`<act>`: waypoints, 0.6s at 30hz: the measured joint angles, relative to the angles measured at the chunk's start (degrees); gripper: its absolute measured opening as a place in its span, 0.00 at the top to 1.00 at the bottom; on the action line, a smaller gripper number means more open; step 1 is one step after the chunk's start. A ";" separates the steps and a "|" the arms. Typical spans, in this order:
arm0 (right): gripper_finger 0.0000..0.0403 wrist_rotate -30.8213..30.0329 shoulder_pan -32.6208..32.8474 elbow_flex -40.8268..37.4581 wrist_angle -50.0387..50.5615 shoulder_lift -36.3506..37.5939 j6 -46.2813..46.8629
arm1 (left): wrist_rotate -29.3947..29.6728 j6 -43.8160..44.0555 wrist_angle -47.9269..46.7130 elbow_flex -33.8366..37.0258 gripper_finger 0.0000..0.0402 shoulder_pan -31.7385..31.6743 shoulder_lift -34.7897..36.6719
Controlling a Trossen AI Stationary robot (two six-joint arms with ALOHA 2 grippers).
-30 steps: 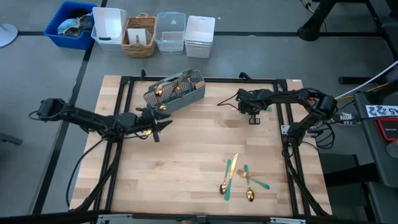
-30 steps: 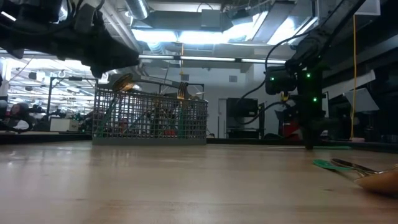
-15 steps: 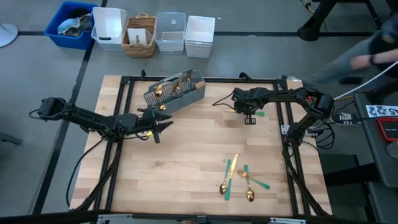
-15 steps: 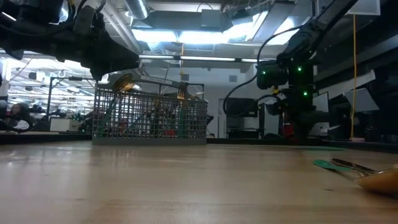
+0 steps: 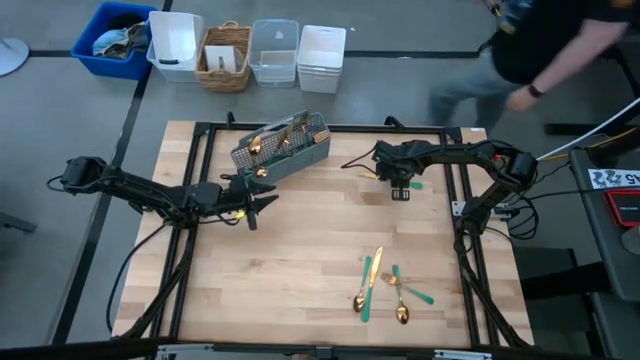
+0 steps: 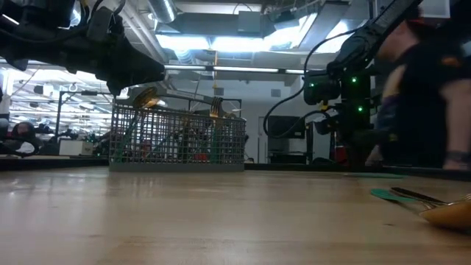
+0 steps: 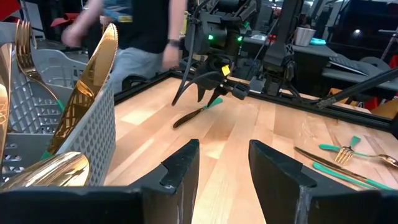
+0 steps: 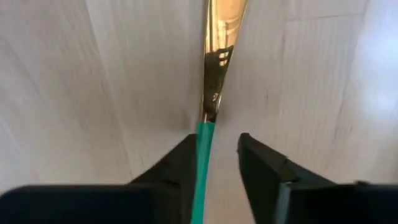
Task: Sort silverware
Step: Put the knife into the middle left section of the silverware holder
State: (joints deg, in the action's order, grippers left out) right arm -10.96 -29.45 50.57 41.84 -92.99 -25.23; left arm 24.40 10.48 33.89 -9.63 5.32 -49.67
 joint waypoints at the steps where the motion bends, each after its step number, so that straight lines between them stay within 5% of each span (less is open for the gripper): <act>1: 0.66 0.08 -0.03 0.02 -0.16 0.00 0.02 | 0.01 0.00 0.00 0.00 0.67 0.00 0.00; 7: 0.62 6.82 -1.72 -0.11 -3.04 0.00 0.13 | 0.01 0.02 0.00 0.00 0.67 0.00 0.00; 18: 0.77 14.25 -7.78 -0.11 -4.15 0.04 2.43 | 0.01 0.02 -0.33 0.02 0.67 0.00 0.00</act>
State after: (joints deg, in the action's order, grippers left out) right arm 3.29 -37.23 50.46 37.69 -92.95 -22.80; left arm 24.40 10.50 33.56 -9.61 5.32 -49.67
